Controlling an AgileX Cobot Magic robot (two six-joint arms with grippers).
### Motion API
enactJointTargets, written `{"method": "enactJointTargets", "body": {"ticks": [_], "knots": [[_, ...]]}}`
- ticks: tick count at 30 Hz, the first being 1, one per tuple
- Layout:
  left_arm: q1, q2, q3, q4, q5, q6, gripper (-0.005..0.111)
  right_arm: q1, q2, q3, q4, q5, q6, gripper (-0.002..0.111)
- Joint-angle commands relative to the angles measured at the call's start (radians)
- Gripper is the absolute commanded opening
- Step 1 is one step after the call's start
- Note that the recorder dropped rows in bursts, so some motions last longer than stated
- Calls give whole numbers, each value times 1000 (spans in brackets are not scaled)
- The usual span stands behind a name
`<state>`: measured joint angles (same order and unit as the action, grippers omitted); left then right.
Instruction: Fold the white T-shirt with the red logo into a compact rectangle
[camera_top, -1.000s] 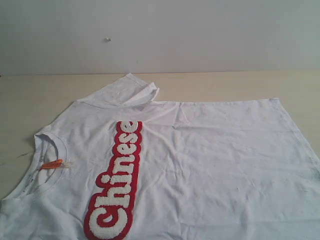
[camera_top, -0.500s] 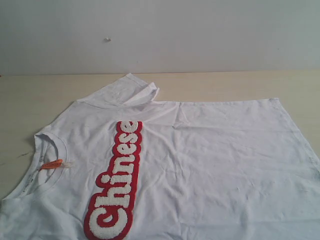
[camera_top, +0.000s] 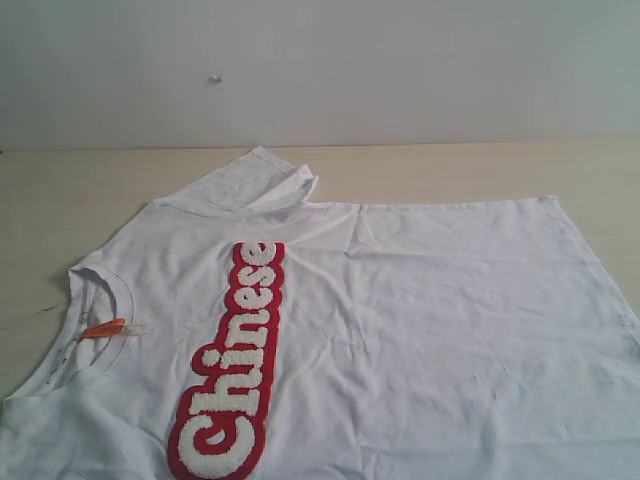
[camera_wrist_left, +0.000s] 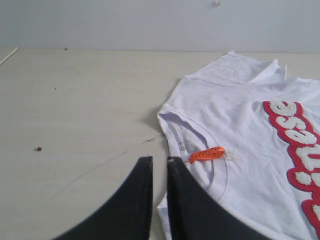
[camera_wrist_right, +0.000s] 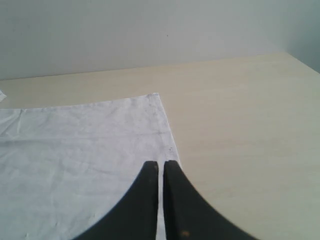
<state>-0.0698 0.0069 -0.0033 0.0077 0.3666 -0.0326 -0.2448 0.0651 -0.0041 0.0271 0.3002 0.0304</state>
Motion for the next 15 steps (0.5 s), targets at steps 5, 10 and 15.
{"method": "enactJointTargets", "body": {"ticks": [5,10,15], "knots": [[2,-7,3,2,-12,-3,13,1,-9,4,0,-15,-2,5],[2,-7,3,2,-52,-3,13,1,-9,4,0,-15,-2,5],[2,-7,3,0,-109,-3,13,1,-9,4,0,-15,-2,5]]}}
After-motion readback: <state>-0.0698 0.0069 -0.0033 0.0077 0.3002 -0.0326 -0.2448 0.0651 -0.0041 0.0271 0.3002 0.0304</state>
